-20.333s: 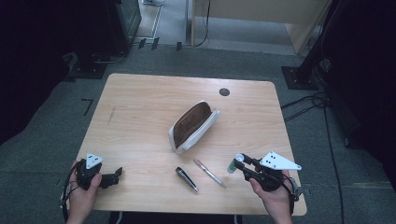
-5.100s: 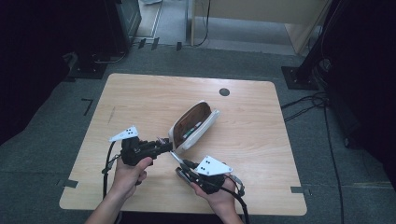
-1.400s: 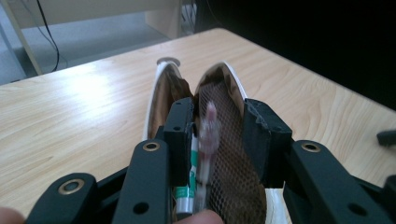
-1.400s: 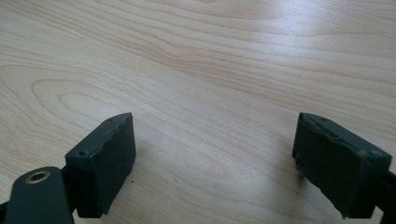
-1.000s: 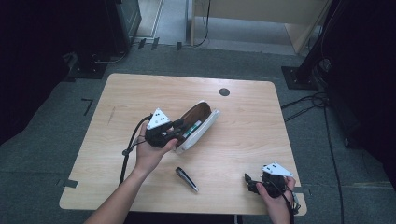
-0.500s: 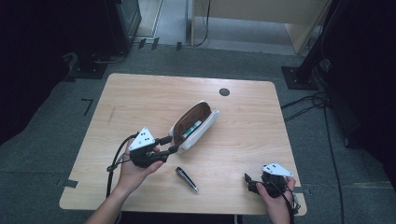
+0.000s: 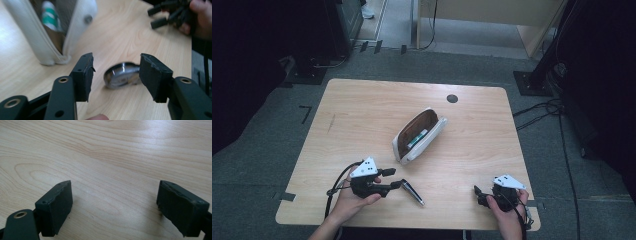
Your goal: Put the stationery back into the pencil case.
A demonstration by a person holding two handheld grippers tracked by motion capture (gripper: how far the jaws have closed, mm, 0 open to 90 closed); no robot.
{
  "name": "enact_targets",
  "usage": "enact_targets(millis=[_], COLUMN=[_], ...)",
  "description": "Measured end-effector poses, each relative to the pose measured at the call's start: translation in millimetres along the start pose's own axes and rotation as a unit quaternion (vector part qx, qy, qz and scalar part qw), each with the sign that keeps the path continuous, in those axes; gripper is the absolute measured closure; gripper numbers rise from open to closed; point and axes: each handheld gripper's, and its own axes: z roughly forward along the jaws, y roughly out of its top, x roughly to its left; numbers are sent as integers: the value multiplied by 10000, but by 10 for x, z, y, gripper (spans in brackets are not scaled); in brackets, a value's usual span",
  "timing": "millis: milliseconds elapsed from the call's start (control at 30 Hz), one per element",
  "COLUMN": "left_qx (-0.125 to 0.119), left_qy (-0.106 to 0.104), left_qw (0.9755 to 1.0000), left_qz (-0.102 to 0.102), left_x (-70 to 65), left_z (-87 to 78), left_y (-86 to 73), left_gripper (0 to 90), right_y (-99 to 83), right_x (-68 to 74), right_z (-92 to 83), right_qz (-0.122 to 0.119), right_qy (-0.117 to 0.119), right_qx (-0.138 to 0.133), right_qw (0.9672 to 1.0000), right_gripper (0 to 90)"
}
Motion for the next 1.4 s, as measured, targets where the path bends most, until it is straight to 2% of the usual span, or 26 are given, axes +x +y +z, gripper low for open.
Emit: enact_targets(millis=[167, 333, 467, 533, 567, 633, 667, 733, 800, 867, 900, 1000, 1033, 1067, 1200, 1400], left_qx=[157, 256, 275, 270, 297, 326, 332, 338, 356, 365, 364, 359, 360, 366, 381, 345], left_qy=[-130, -196, -200, -217, -229, -241, -240, -228, -211, -221, -228, -230, -223, -216, -226, -249], left_qw=[9997, 9991, 9990, 9989, 9987, 9986, 9985, 9985, 9985, 9984, 9984, 9984, 9984, 9984, 9981, 9984], left_qz=[132, 270, 307, 301, 332, 354, 356, 352, 352, 370, 376, 380, 384, 383, 417, 377], left_x=[1, -1, -1, -1, -2, -1, 0, 7, 8, 8, 6, 5, 7, 8, 11, 9], left_z=[109, 167, 200, 214, 220, 229, 229, 230, 230, 231, 230, 225, 223, 222, 227, 232], left_y=[-33, -51, -50, -48, -47, -47, -48, -49, -49, -50, -51, -49, -48, -48, -51, -50], left_gripper=[395, 371, 354, 354, 355, 358, 360, 367, 381, 386, 386, 388, 388, 390, 393, 395], right_y=[0, 0, 0, -2, -4, 4, 23, 60, 111, 157, 182, 214, 221, 225, 230, 239], right_x=[0, 0, 0, -2, 3, 36, 91, 226, 394, 570, 674, 908, 1003, 1069, 1255, 1409], right_z=[0, 0, 0, -3, -10, -38, -59, -85, -105, -119, -119, -110, -106, -99, -35, 51], right_qz=[-1, -1, -2, 6, 66, 169, 110, -80, -324, -442, -485, -698, -771, -829, -974, -1056], right_qy=[0, 1, 1, -19, -38, 257, 574, 920, 1296, 1536, 1711, 2002, 2135, 2215, 2358, 2470], right_qx=[-2, -3, -3, -27, -58, -177, -260, -327, -419, -551, -623, -652, -638, -630, -520, -407], right_qw=[10000, 10000, 10000, 10000, 10000, 9994, 9980, 9952, 9902, 9856, 9821, 9751, 9718, 9696, 9655, 9624], right_gripper=[129, 129, 131, 159, 207, 235, 253, 290, 334, 395, 411, 414, 413, 413, 414, 418])
